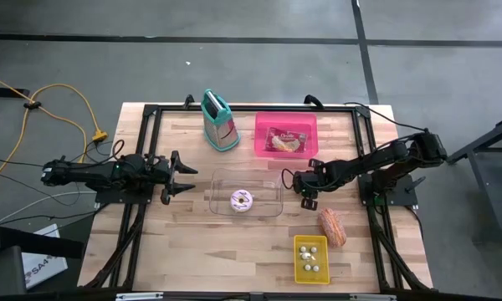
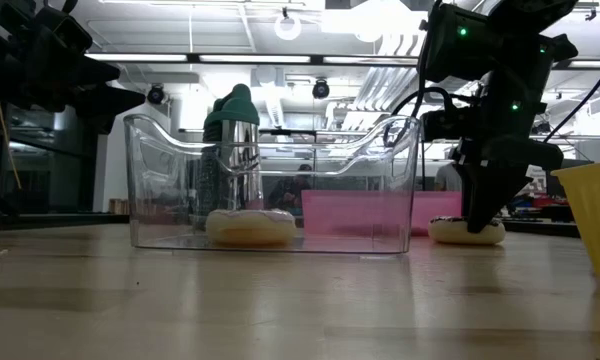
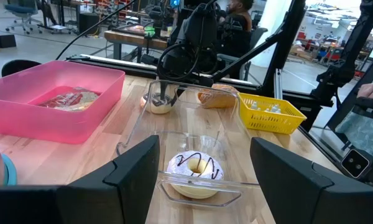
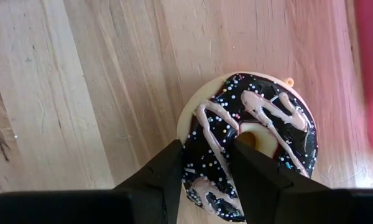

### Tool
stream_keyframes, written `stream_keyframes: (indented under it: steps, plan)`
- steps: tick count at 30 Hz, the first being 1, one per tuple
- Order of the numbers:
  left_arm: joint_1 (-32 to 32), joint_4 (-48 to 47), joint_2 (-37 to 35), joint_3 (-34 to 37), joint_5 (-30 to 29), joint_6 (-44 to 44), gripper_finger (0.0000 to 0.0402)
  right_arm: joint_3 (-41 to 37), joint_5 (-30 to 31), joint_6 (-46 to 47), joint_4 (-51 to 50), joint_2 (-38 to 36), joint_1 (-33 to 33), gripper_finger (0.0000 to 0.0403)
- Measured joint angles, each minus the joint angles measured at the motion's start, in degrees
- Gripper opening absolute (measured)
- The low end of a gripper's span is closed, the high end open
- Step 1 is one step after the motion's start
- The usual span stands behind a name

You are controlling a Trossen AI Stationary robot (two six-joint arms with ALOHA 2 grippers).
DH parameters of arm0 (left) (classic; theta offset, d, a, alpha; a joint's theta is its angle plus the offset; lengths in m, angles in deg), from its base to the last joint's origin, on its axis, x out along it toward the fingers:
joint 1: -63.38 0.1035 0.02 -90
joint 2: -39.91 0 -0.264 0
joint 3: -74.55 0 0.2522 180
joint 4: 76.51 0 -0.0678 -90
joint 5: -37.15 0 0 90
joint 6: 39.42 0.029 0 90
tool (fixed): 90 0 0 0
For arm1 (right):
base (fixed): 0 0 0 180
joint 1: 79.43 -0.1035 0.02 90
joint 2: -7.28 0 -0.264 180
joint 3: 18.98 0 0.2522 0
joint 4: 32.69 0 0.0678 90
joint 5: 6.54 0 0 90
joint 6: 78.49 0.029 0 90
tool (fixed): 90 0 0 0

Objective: Pick & Place Food Item
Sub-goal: Put the black donut into the transparent bin

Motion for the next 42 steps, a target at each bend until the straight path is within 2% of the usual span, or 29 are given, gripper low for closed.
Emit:
stream_keyframes:
  steps: [18, 26, 29, 42]
  plan:
    - [0.0, 0.0, 0.0, 0.0, 0.0, 0.0, 0.0246, 0.0, 0.5, 0.2, 0.0, 0.0, 0.0, 0.0119]
    - [0.0, 0.0, 0.0, 0.0, 0.0, 0.0, 0.0246, 0.0, -0.1, 0.2, -0.1, 0.0, 0.0, 0.0076]
    - [0.0, 0.0, 0.0, 0.0, 0.0, 0.0, 0.0246, 0.0, -0.2, 0.2, -0.1, 0.0, 0.0, 0.0071]
    - [0.0, 0.0, 0.0, 0.0, 0.0, 0.0, 0.0246, 0.0, -0.1, -0.1, -0.2, 0.0, 0.0, 0.0117]
